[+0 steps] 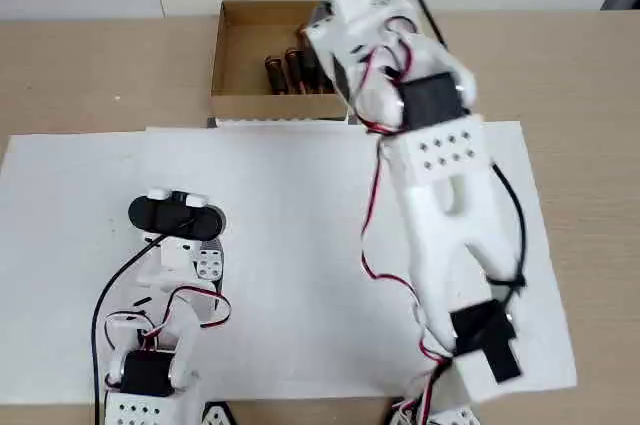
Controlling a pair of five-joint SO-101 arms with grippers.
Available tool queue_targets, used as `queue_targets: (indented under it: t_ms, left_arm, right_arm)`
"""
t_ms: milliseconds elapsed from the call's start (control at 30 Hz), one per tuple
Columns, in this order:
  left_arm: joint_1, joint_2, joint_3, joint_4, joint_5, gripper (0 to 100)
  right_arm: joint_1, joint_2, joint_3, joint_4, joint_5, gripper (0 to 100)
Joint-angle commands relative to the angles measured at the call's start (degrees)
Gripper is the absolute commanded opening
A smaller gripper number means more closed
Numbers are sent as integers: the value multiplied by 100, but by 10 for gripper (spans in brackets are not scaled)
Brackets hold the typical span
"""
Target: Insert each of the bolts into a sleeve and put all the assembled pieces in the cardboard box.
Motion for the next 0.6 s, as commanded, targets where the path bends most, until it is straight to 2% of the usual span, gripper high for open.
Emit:
queue_targets:
  t_ms: [0, 167, 300, 567]
  left_arm:
    - [0, -62, -40, 18, -9, 6]
    - [0, -62, -40, 18, -9, 6]
    - [0, -62, -40, 18, -9, 6]
    - [0, -62, -40, 18, -9, 6]
  right_arm:
    - [110, -699, -255, 479, -220, 3]
    - [286, -1262, -255, 1332, -404, 3]
    - [620, -1798, -255, 1912, -686, 3]
    - [1393, -2853, -237, 3196, -738, 4]
